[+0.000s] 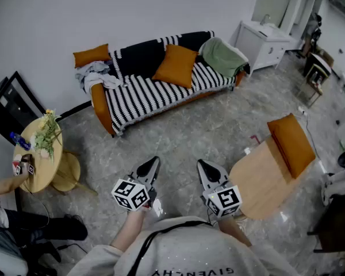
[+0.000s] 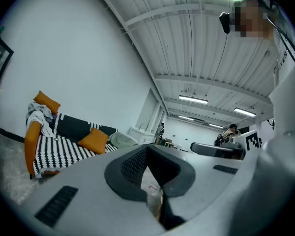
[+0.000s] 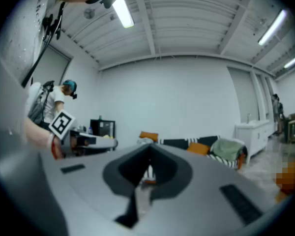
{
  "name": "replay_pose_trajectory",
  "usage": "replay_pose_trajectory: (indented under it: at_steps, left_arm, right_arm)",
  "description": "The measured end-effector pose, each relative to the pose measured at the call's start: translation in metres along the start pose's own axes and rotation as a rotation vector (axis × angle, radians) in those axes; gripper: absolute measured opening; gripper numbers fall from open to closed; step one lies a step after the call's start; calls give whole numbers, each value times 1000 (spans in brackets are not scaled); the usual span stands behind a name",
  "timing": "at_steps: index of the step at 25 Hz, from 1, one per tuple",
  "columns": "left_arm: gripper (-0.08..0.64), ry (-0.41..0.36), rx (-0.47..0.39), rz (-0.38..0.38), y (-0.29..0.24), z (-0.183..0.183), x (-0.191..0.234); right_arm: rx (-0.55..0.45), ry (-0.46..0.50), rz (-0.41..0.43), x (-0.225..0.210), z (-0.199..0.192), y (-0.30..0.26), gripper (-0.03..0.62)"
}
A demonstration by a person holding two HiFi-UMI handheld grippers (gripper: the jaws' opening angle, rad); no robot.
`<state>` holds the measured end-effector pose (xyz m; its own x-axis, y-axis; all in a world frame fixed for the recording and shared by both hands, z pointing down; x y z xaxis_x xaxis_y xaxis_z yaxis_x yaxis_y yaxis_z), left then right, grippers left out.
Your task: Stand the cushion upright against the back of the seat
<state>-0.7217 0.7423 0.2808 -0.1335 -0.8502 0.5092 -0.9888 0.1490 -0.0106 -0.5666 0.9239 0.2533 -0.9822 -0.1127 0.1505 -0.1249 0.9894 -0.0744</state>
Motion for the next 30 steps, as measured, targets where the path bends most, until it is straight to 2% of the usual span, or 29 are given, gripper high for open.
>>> replay_pose_trajectory:
  at_steps: [10,15,24,28,30]
  left_arm:
    - [25,6,-20,29,-38,-14,-5]
    - [25,3,11,53,-52,-19,-4]
    - [25,-15,20,62,-110,-6,33]
    - [25,-58,-40,71,-157,14,62]
    - [25,-160,-44,9,-183,29,69]
  right_arm:
    - [29,-5,8,-43,-16,-2,17]
    - [34,-32,32,-56,-20,-15,17]
    - [32,-85,31,-94,-35,-63,17]
    - [56,-111,12,-130,-43,-102,17]
    - [71,-114,7,-150,-44,-125,17]
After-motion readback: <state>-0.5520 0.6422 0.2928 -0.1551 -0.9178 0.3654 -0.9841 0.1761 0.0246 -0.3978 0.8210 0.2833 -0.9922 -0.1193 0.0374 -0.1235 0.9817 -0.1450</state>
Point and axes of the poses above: the fingertips, and each gripper's own axes: y backward along the fingers, x to its left, z out of its top, the point moved 8 cm from there along y, backward along the fingers, and after that the axes turned 10 degrees about y, right-handed, at the moved point
